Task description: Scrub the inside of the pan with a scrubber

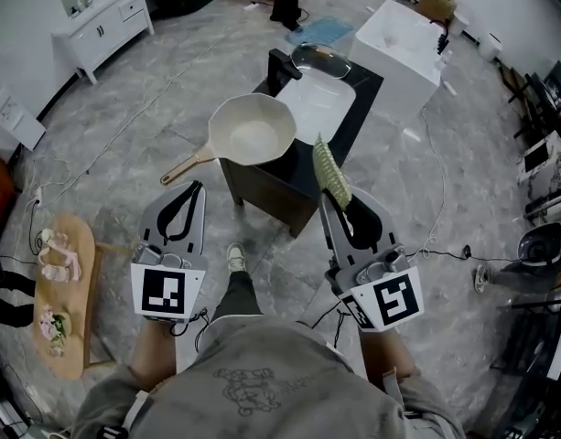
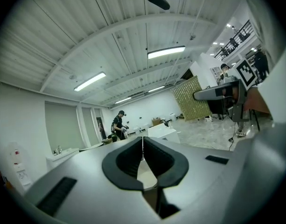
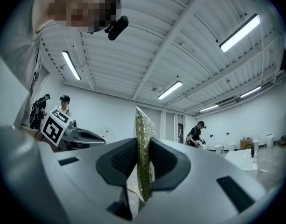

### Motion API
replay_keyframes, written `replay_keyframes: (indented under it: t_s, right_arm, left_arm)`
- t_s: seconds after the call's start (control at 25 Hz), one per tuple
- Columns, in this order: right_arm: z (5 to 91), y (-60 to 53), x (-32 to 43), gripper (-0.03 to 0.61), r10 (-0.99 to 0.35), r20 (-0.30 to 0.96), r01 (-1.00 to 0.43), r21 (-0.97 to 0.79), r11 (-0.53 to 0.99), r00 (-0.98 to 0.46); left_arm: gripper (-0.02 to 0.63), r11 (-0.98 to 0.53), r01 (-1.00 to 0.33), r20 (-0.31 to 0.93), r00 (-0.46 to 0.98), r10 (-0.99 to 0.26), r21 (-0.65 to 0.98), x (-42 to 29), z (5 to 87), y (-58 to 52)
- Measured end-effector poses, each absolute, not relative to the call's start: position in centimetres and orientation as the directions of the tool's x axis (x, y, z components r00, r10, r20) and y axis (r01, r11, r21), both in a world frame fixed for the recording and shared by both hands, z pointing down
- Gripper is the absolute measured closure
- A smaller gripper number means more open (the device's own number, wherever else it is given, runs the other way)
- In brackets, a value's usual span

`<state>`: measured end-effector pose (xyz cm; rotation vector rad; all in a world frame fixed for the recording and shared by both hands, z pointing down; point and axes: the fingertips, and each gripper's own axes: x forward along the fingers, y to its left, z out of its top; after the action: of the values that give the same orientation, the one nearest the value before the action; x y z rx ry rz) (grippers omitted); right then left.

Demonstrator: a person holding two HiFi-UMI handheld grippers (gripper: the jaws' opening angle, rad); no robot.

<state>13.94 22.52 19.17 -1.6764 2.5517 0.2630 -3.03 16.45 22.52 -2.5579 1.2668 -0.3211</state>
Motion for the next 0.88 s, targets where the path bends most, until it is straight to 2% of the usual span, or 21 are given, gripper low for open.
replay_keyframes:
  t_s: [0.56,0.88]
  right_arm:
    - [21.9,6.5,10.9,0.503,-0.919,-0.052,-0.92,0.06,0.387,-0.39]
    - [23.2,-2.0,8.8,0.503,-0.931,0.005,-0.929,0.053,0.366,-0.366]
  left_arm:
    - [0.592,-0.659,-0.695,0.203,0.628,-0.751,-0.289,-5.0,26.3,1.6]
    - [0.592,-0.736,-0.581,0.312,0.669,-0.675,-0.347,-6.0,29.0,-5.6]
